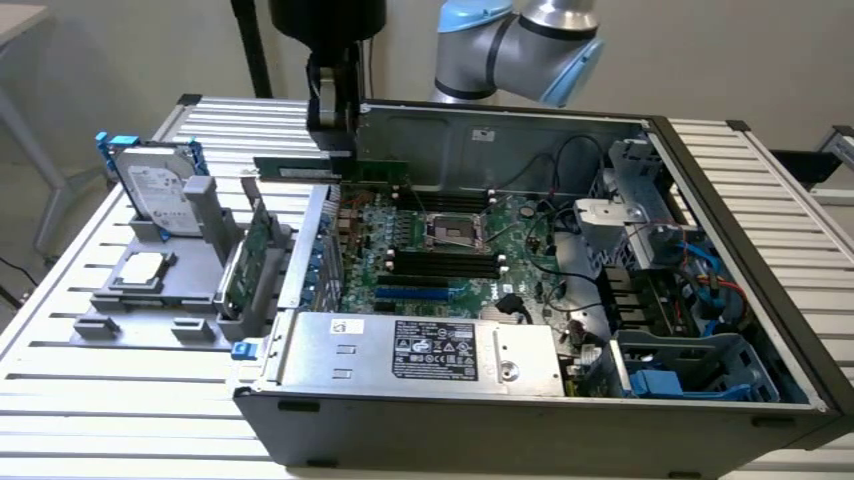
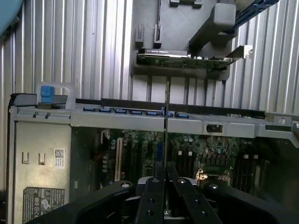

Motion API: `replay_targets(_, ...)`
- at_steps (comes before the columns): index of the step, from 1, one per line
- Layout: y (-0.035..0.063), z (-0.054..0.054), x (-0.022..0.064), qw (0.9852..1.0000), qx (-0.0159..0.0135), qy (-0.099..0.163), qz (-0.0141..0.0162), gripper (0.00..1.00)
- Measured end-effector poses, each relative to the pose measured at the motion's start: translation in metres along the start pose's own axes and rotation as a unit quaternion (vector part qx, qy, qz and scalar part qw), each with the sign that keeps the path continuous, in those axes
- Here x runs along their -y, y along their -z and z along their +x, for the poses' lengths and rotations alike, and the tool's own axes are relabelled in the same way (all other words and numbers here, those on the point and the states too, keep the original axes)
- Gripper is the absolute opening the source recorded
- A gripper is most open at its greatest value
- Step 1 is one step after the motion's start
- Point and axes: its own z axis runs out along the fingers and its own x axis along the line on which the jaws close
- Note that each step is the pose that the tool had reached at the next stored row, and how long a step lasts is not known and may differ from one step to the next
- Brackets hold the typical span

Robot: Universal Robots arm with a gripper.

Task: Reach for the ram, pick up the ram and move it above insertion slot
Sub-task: 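Pick up the ram and move it above insertion slot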

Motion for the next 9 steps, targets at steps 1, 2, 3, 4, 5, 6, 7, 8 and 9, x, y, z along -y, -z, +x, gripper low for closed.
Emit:
replay_targets(1,-0.0011,-0.001,0.0048,1.0,0.0002,0.0,0.0,0.13)
replay_targets(2,-0.002,-0.001,0.0093,1.0,0.0003,0.0,0.0,0.13)
replay_targets(3,-0.0026,-0.001,0.0139,1.0,0.0005,0.0,0.0,0.13)
replay_targets(4,-0.0031,-0.002,0.0184,1.0,0.0008,0.0,0.0,0.13)
replay_targets(5,-0.0035,-0.002,0.0229,1.0,0.0011,0.0,-0.0001,0.13)
replay_targets(6,-0.0039,-0.002,0.0275,1.0,0.0012,0.0,-0.0002,0.13)
replay_targets(7,-0.0044,-0.002,0.0321,1.0,0.0013,0.0,-0.0002,0.13)
replay_targets(8,-0.0048,-0.002,0.0366,1.0,0.0014,0.0,-0.0003,0.13)
replay_targets(9,-0.0053,-0.002,0.0413,1.0,0.0015,0.0,-0.0004,0.13)
